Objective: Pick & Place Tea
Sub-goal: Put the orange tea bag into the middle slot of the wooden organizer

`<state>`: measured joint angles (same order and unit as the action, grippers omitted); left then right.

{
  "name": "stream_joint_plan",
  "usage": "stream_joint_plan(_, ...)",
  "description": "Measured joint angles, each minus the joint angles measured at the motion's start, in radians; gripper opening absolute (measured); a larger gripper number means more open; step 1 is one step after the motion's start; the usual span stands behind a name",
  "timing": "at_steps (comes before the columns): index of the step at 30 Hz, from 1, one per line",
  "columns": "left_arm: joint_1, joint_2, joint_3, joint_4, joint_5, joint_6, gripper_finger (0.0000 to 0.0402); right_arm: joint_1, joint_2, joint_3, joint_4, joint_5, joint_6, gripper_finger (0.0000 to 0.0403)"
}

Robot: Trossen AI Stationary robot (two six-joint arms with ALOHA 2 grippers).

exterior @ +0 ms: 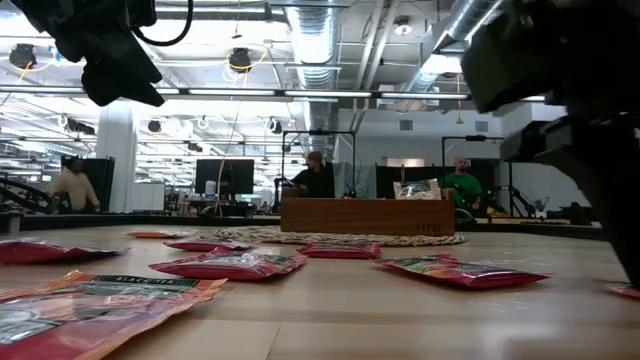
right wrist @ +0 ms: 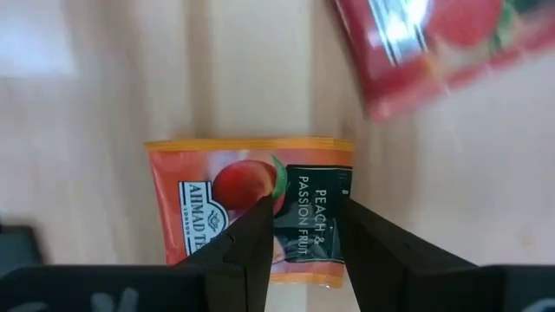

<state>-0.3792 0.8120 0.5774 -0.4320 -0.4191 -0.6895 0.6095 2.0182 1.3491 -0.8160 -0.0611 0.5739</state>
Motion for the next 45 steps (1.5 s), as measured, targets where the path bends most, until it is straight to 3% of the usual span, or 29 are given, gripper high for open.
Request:
stream_joint_plan(5,0.000,0.000,0.000,0.000,0.000,0.000,0.0196,0.017,-0.001,-0.003,-0.081,0.063,0.021,0.0118)
stream_joint_plan(11,0.000,0.000,0.000,0.000,0.000,0.000,0.0196,0.011,-0.008,-0.015,-0.104,0.063,0.031,0.0118)
stream_joint_plan(22,0.000,0.000,0.000,0.000,0.000,0.002,0.0196,0.010,-0.123,-0.016,-0.118,0.095,0.047,0.0118)
stream_joint_plan(38,0.000,0.000,0.000,0.000,0.000,0.002,0.0196,0.002,0.021,-0.050,-0.011,0.085,0.014,0.0118)
stream_joint_plan(45,0.000,0.000,0.000,0.002,0.000,0.001,0.0196,0.004,0.025,-0.051,-0.013,0.110,0.040,0.0117)
